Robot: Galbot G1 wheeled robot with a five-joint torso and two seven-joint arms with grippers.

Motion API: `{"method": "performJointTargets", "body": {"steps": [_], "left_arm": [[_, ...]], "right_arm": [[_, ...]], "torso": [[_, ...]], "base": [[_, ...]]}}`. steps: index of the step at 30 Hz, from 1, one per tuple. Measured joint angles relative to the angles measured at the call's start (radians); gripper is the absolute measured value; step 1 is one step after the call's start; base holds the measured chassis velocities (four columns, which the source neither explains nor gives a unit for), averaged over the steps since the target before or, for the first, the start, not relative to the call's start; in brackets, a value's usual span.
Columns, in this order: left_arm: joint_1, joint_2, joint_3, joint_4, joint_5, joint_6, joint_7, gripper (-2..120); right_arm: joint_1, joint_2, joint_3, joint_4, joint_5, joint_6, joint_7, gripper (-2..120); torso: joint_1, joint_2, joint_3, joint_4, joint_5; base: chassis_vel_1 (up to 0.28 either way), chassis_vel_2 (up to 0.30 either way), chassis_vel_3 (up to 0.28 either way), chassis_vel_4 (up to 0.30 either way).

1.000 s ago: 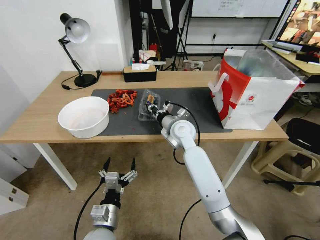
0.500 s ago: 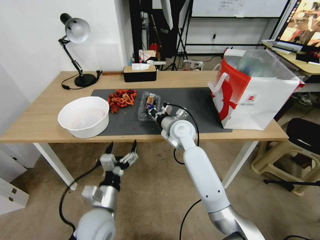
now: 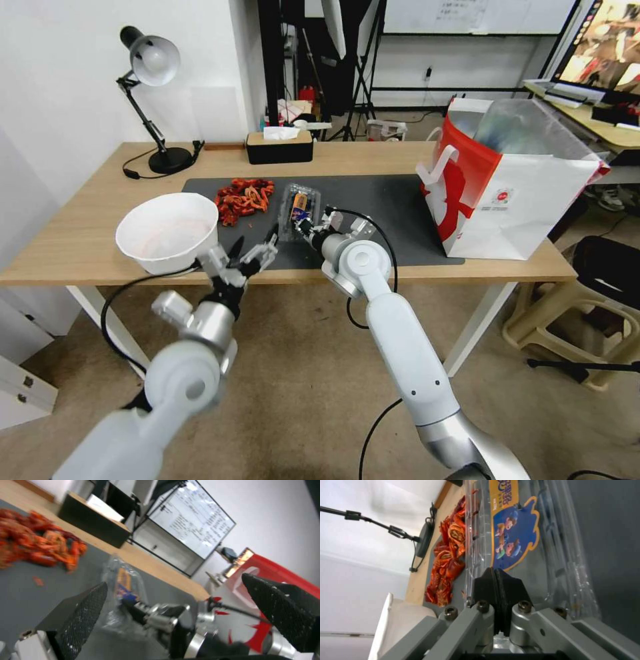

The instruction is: Close the takeout container lid, then place the container into the takeout bag.

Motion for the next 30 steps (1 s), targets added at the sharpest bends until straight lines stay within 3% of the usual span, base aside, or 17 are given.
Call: {"method": "performJointTargets", "body": {"steps": [14,30], "left_arm": [[-0.196,0.027,0.027,0.116,-0.148,0.103,0.046,100],[-0.442,0.003,0.174,0.329,-0.259,0.187,0.043,100]], "right_arm": [[0.007,-0.008,-0.022,-0.006,0.016,-0.007,-0.006,0],[-0.009,-0.019,-0.019,0.008,0.009,-0.008,-0.007,0]], "torso": [[0.000,0.000,0.000,0.0000,0.0001],[0.000,0.000,0.000,0.0000,0.0002]], "base": [[0.000,0.000,0.000,0.000],[0.000,0.000,0.000,0.000]]}}
